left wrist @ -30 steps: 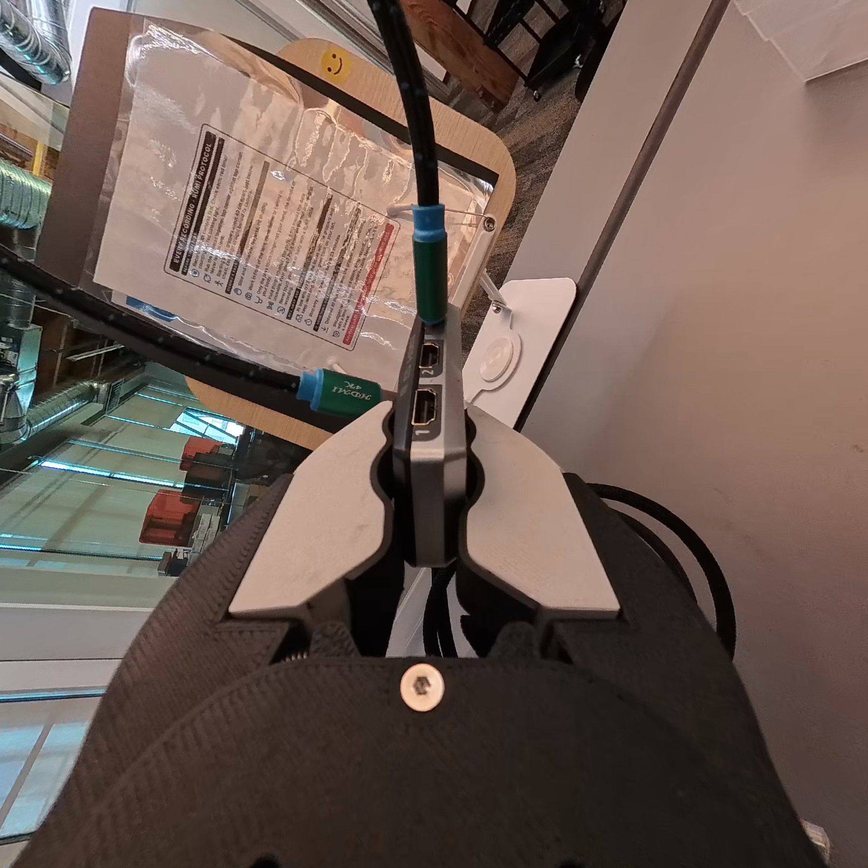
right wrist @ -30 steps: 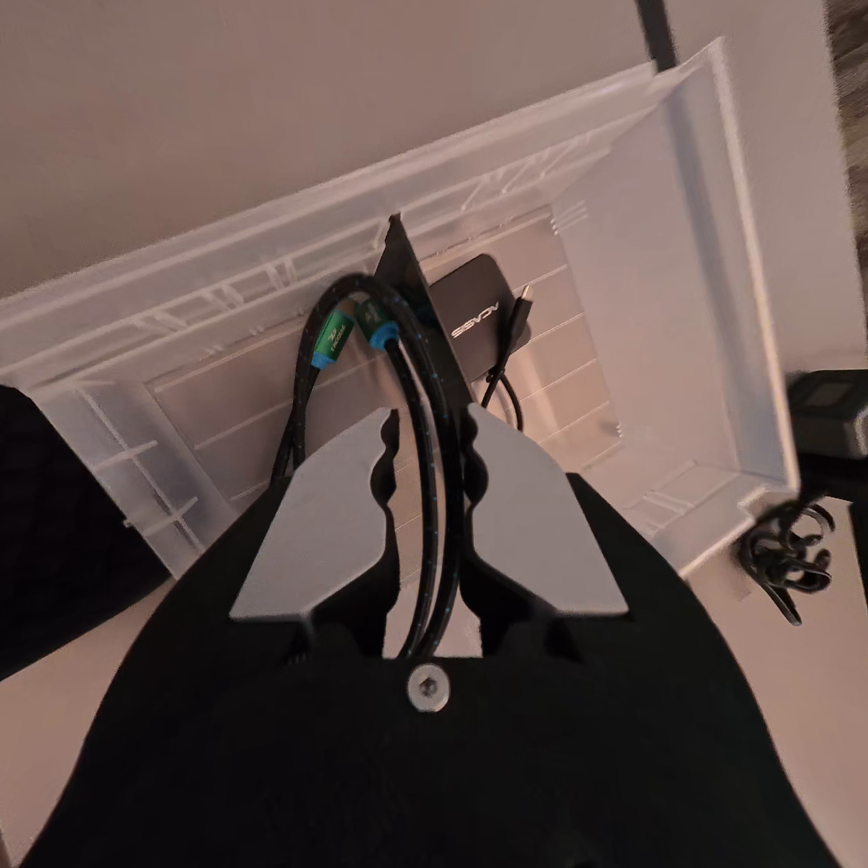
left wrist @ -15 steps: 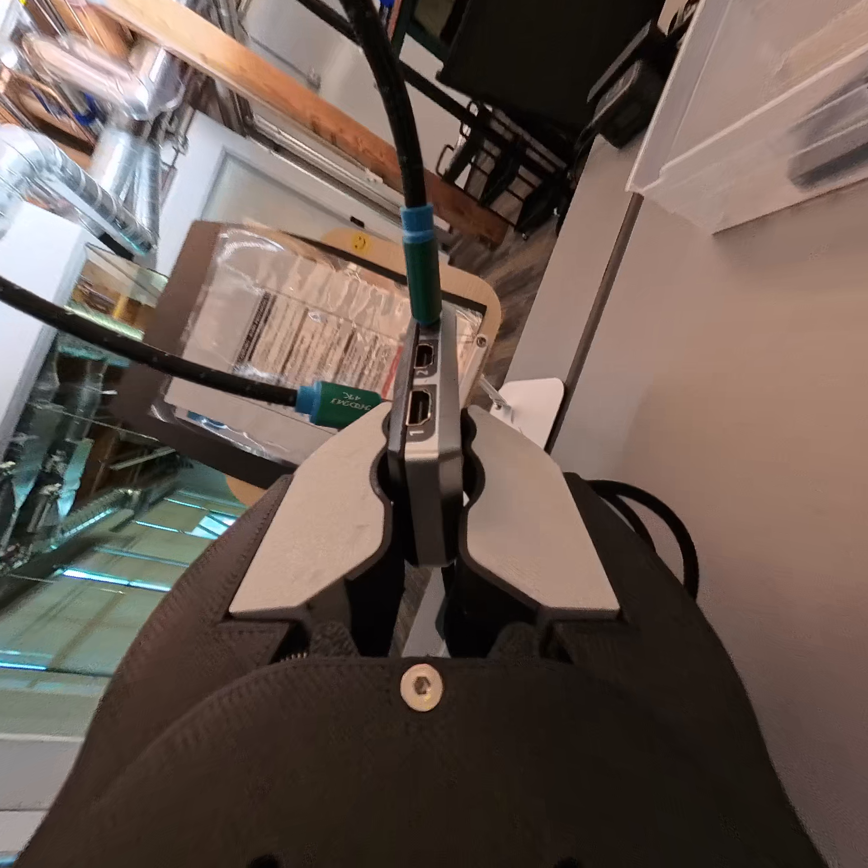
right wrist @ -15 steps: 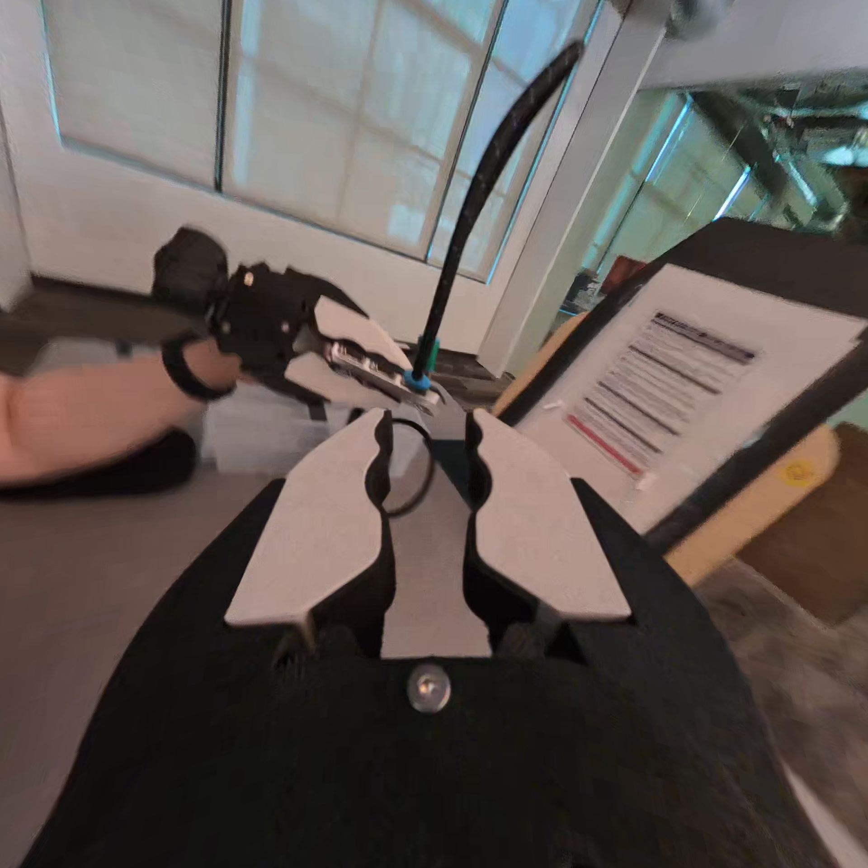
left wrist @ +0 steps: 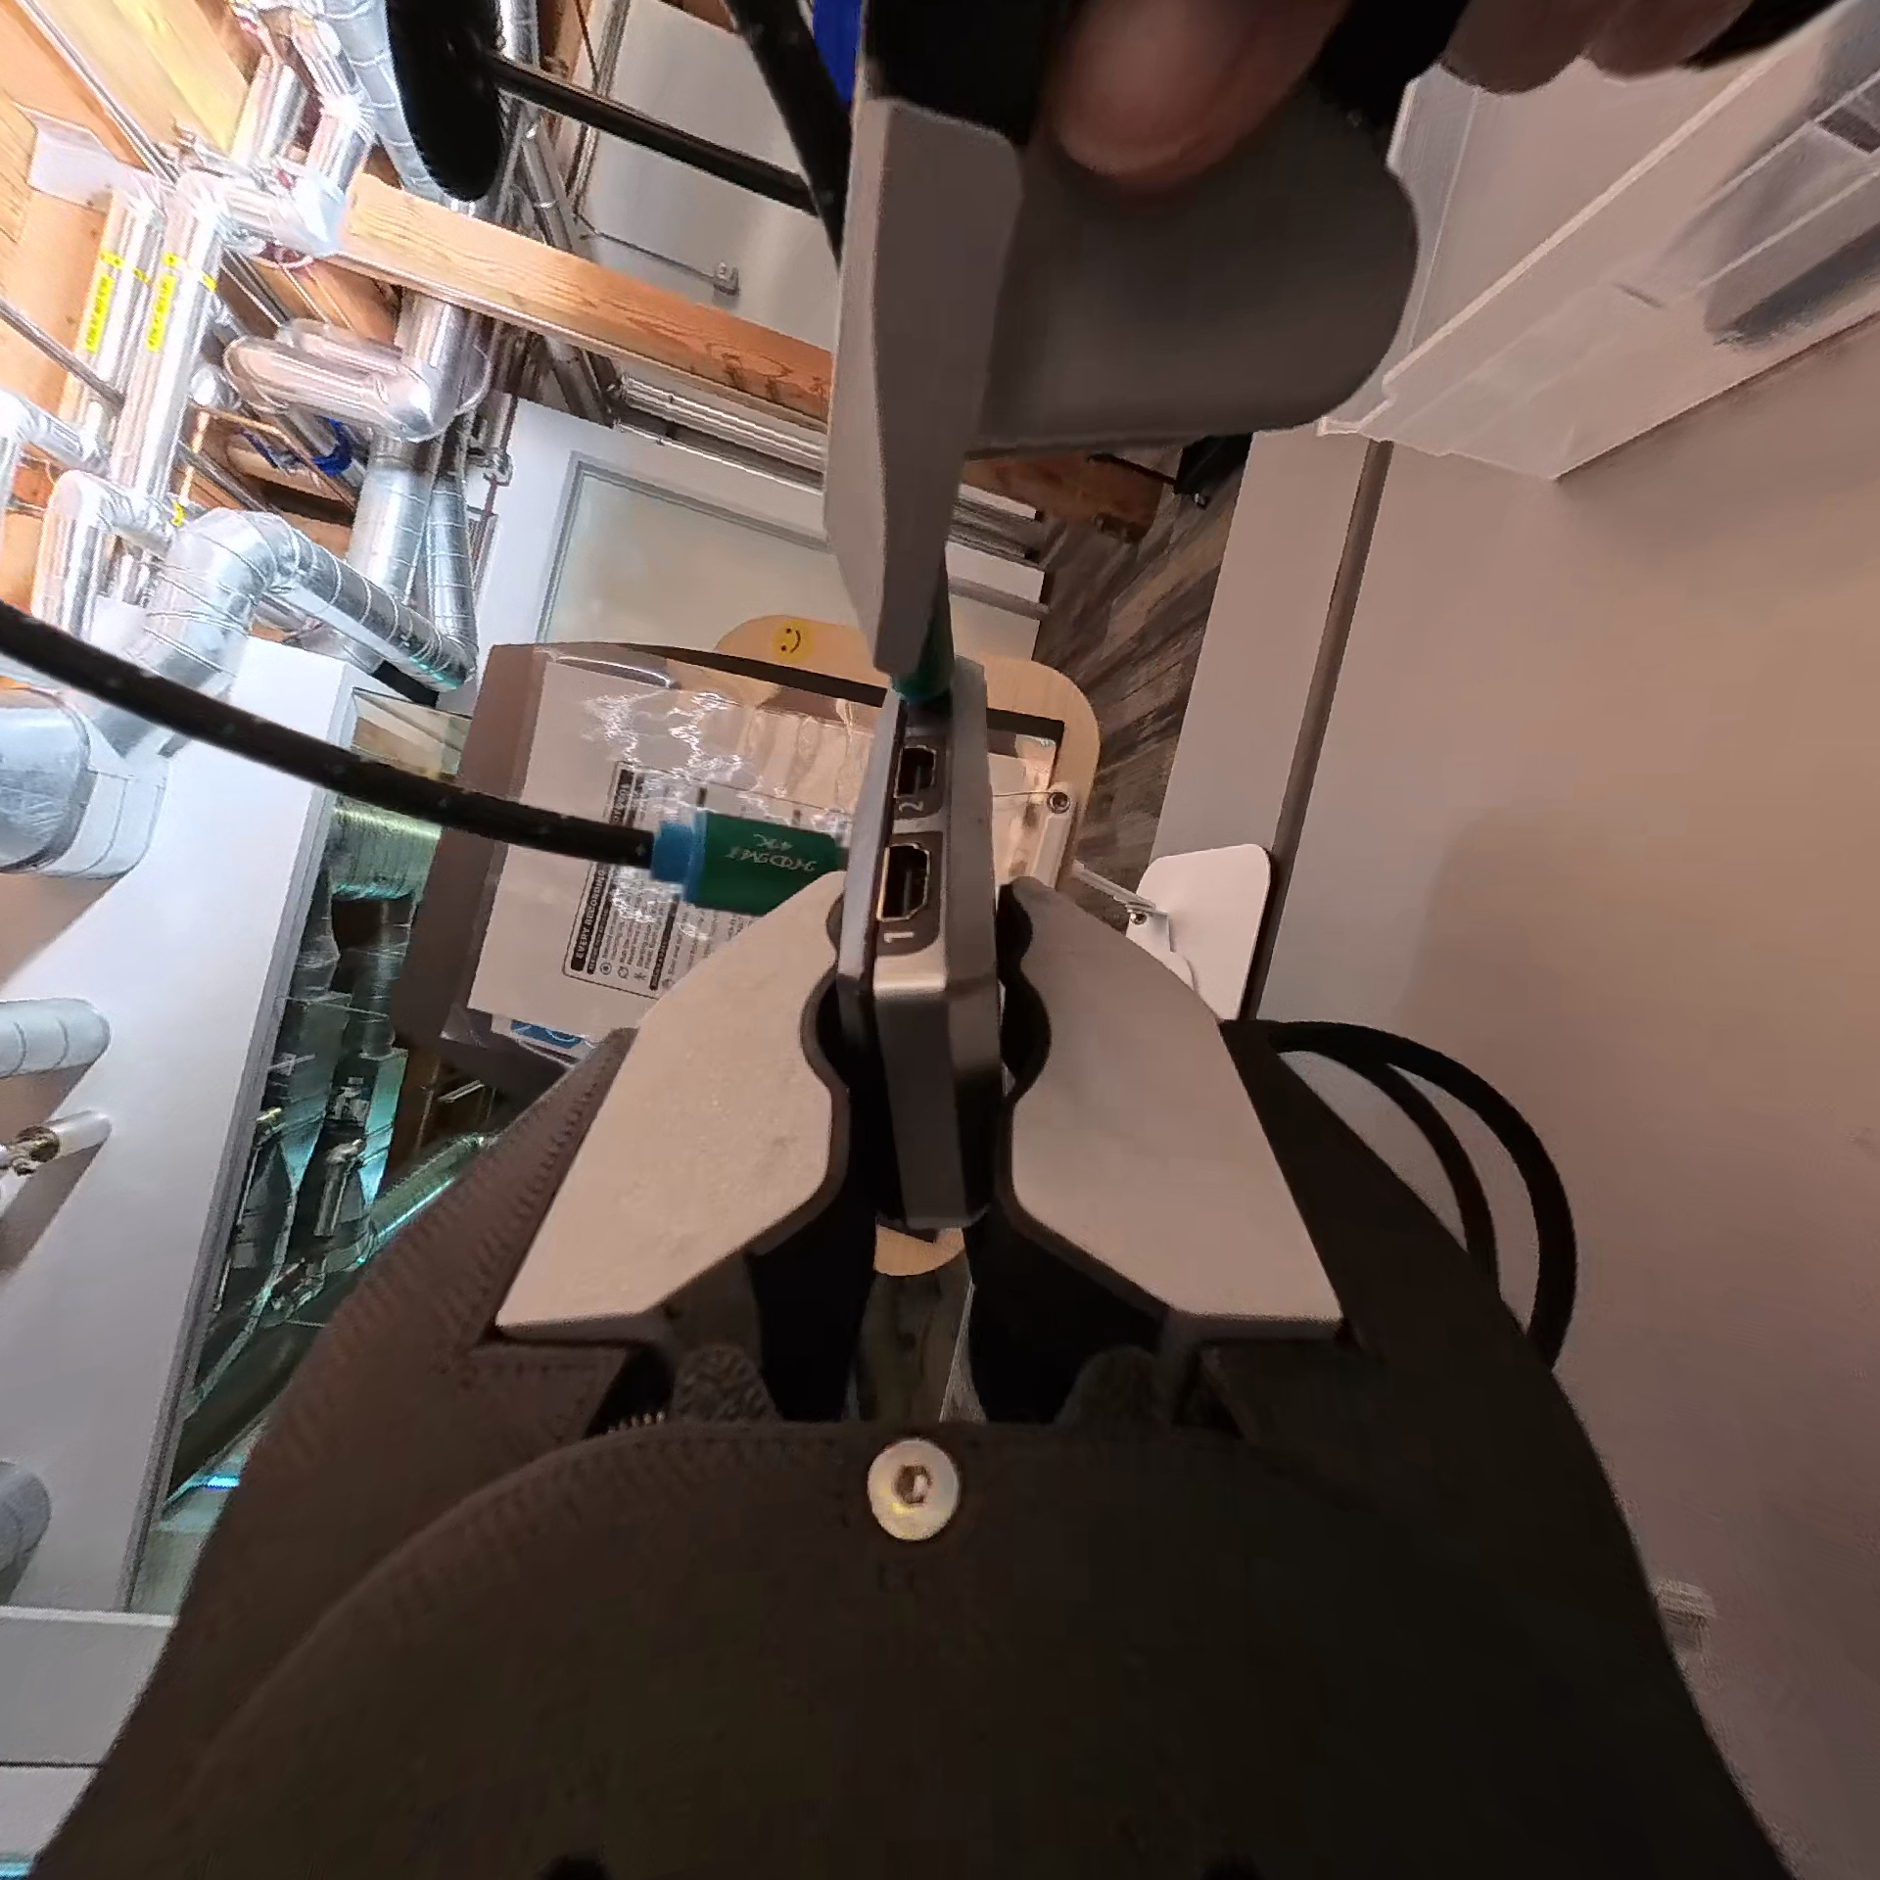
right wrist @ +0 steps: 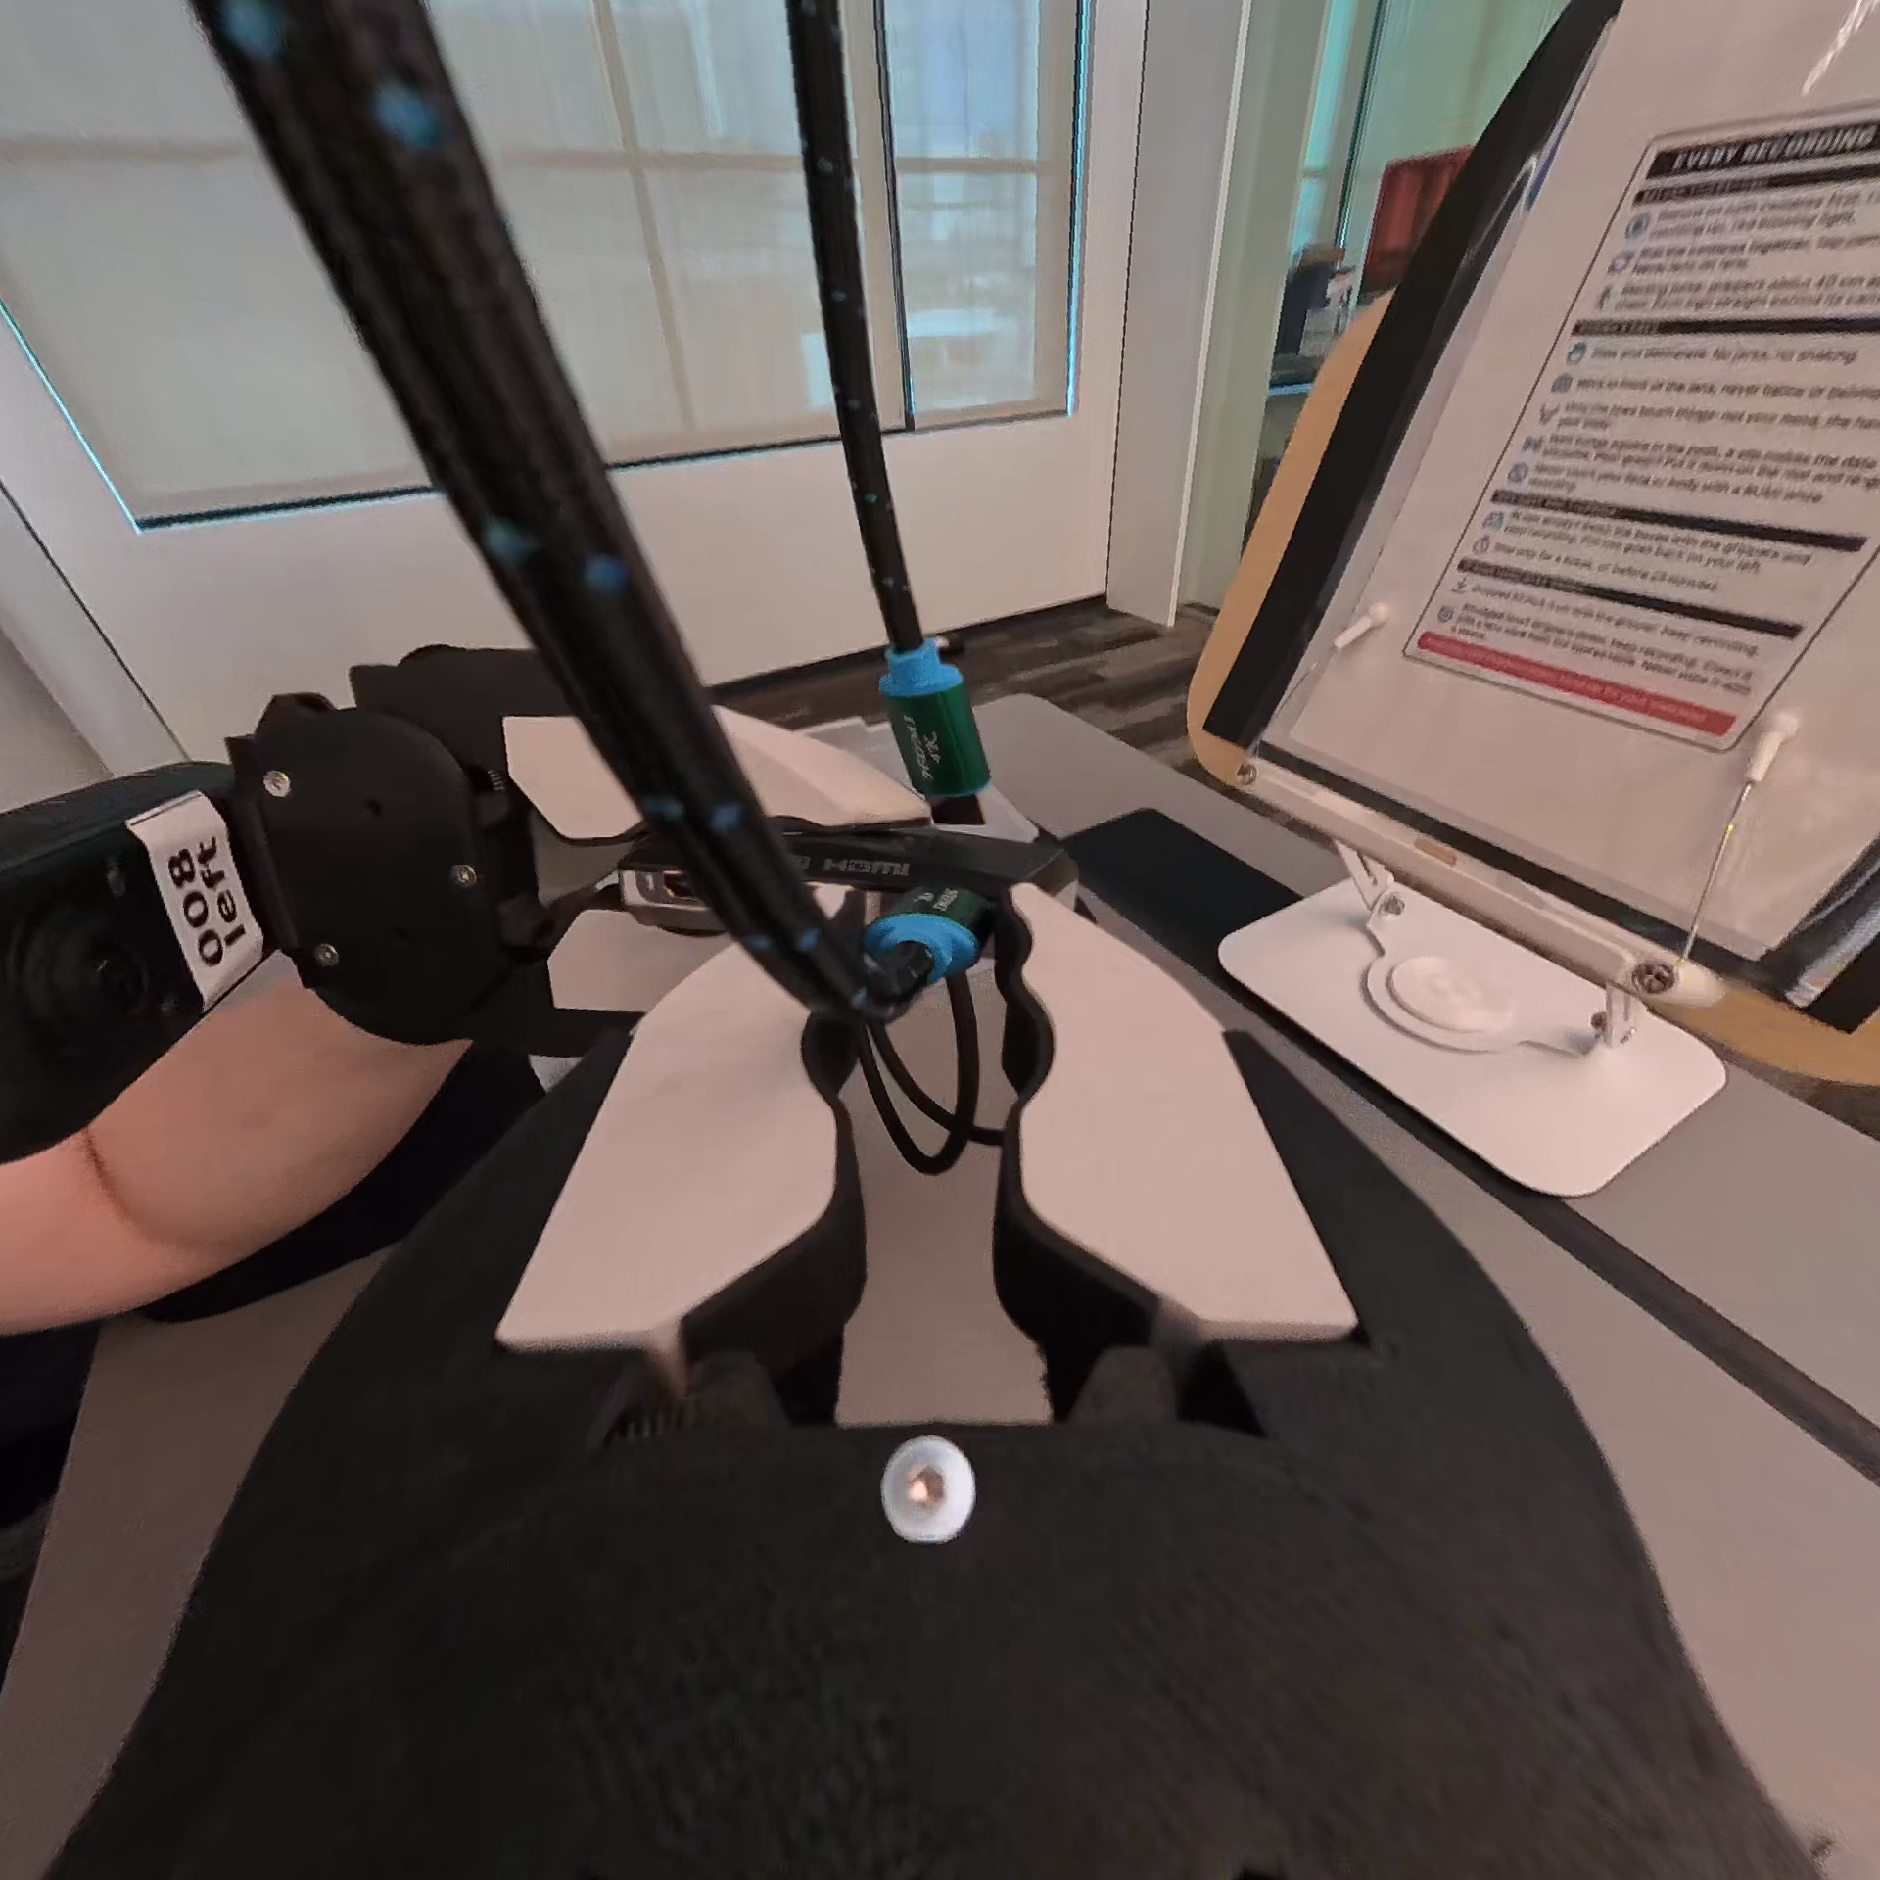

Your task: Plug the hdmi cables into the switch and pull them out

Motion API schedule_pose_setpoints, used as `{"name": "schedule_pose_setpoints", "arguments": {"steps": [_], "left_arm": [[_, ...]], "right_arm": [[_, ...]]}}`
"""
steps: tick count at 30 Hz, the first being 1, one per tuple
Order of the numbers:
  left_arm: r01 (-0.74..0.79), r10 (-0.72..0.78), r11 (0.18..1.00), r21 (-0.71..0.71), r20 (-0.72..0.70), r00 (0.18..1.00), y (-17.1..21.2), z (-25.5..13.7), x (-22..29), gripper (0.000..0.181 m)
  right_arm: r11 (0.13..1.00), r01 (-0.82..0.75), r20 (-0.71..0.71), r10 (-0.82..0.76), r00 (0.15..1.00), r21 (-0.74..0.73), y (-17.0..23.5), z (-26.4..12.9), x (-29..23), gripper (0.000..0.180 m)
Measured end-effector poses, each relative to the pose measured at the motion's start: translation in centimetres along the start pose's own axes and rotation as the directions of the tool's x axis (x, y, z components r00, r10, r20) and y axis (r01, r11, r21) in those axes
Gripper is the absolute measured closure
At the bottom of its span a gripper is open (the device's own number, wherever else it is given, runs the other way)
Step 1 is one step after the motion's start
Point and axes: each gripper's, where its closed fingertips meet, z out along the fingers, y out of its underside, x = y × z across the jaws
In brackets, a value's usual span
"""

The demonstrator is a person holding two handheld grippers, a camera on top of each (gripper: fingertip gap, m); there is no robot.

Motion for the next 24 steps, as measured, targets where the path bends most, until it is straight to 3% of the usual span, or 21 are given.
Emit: {"name": "schedule_pose_setpoints", "arguments": {"steps": [6, 14, 20, 22, 24], "left_arm": [[0.003, -0.003, 0.998, -0.064, 0.003, 1.000, 0.8, 0.8, 0.6, 0.158], [0.064, -0.065, 0.989, -0.136, -0.004, 0.998, 1.5, 1.3, 1.0, 0.158], [0.111, -0.126, 0.972, -0.209, -0.058, 0.990, 3.0, 2.7, 3.0, 0.157], [0.108, -0.122, 0.973, -0.204, -0.055, 0.991, 3.1, 2.7, 3.0, 0.159], [0.103, -0.116, 0.974, -0.202, -0.050, 0.992, 3.0, 2.6, 2.8, 0.158]], "right_arm": [[0.997, 0.059, -0.084, -0.064, 0.994, -0.053, 0.9, 0.3, 1.1, 0.158], [0.993, -0.117, -0.009, 0.117, 0.993, 0.031, 1.5, 0.7, 1.9, 0.158], [0.997, -0.044, -0.162, 0.034, 0.986, -0.059, 3.4, 1.5, 3.3, 0.158], [0.997, -0.031, -0.160, 0.019, 0.987, -0.075, 3.5, 1.5, 3.3, 0.158], [0.992, -0.112, -0.104, 0.106, 0.989, -0.053, 3.3, 1.3, 3.1, 0.158]]}}
